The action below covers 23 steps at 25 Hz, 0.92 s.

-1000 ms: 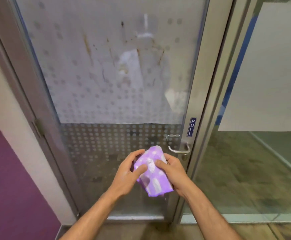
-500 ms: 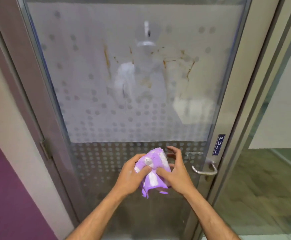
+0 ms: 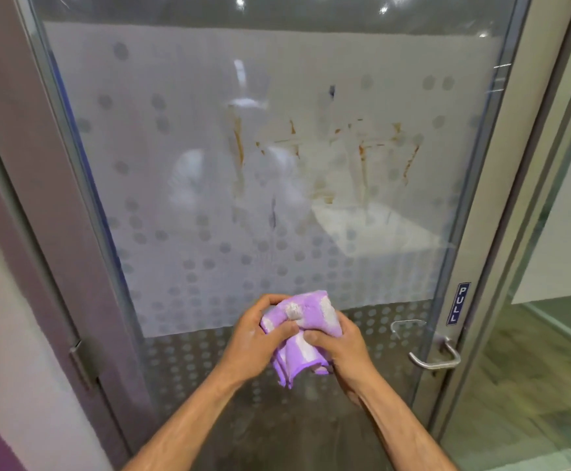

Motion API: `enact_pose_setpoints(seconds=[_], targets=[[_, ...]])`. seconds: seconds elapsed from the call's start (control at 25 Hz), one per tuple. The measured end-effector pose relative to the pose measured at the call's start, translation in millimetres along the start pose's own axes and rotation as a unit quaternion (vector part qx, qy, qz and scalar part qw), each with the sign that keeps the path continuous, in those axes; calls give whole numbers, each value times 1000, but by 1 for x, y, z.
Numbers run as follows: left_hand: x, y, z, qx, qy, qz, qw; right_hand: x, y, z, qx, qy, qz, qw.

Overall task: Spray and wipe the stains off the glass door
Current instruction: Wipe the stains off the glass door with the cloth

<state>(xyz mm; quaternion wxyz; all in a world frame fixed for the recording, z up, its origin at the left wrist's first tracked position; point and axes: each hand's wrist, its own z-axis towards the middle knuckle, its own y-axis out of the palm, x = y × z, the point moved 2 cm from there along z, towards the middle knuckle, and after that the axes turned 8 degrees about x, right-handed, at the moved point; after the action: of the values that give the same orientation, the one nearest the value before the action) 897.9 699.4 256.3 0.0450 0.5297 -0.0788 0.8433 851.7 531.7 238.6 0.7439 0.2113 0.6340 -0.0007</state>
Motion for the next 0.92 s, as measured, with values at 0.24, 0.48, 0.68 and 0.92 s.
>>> enact_pose_setpoints(seconds=[0.24,0.48,0.68,0.92], targets=[[35,-47,53,127,235,244,932,-29,-3,24,115,-80,-17,990],[60,-86,109,222,295,484,793,-68,-6,48,136,-224,-151,953],[49,-107,140,263,260,561,741,-87,11,75,178,-405,-285,850],[28,-111,155,312,294,609,667,-72,38,113,192,-449,-371,790]])
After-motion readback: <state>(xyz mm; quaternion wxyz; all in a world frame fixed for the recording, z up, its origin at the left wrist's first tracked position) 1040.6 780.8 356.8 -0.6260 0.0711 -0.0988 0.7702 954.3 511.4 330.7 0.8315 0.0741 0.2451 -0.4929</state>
